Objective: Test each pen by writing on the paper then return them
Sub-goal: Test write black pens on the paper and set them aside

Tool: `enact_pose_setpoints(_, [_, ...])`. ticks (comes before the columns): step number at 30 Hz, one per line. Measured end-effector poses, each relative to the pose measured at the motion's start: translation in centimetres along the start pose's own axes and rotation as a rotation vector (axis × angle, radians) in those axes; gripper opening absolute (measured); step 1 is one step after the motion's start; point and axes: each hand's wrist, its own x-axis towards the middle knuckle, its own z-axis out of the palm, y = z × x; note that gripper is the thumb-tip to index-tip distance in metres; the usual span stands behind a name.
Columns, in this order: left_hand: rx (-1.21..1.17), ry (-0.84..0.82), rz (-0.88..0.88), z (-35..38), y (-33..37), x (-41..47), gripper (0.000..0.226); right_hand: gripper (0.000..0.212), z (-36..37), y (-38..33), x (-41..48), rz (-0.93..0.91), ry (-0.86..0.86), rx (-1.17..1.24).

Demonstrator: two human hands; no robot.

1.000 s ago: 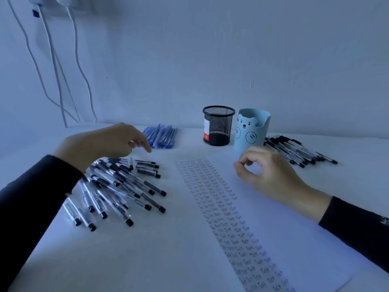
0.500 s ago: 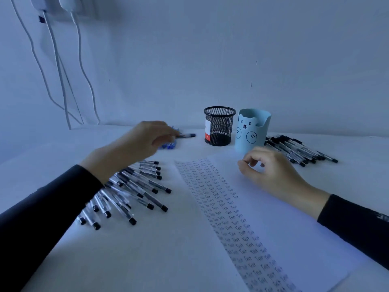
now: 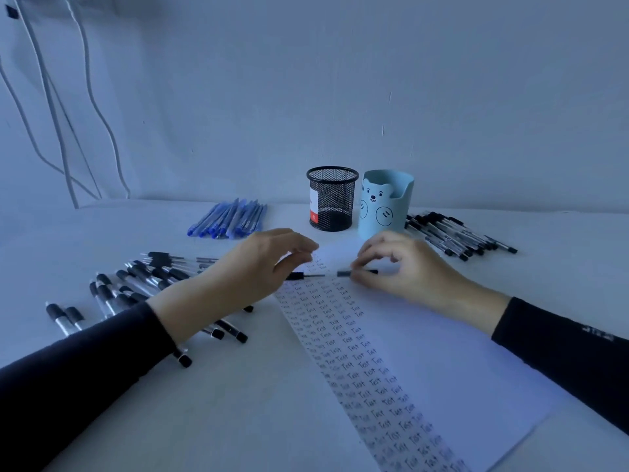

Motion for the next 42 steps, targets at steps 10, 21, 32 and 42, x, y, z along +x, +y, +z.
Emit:
enact_pose_setpoints(10, [0.077,-0.373,-0.179,-0.6,0.0,-0.4,0.066,0.023,-4.3,-2.9,1.3,0.561,0.115,1.272])
enact_pose_setpoints(21, [0.077,-0.429,-0.198,-0.9,0.2,-0.3,0.069,0.059,-3.1,-5.5,0.4,0.764,-0.032,1.351])
enact_pose_setpoints(32, [0.056,-0.442,-0.232,-1.1,0.7,-0.4,0.070,0.039,-3.9,-5.7,0.5,0.706,-0.039,1.341])
enact_pose_setpoints(42, [0.117,-0.526,-0.282,-1.8,2.0,0.1,0.070,0.049,-3.3,-4.2,-0.4,0.681,-0.225,1.097])
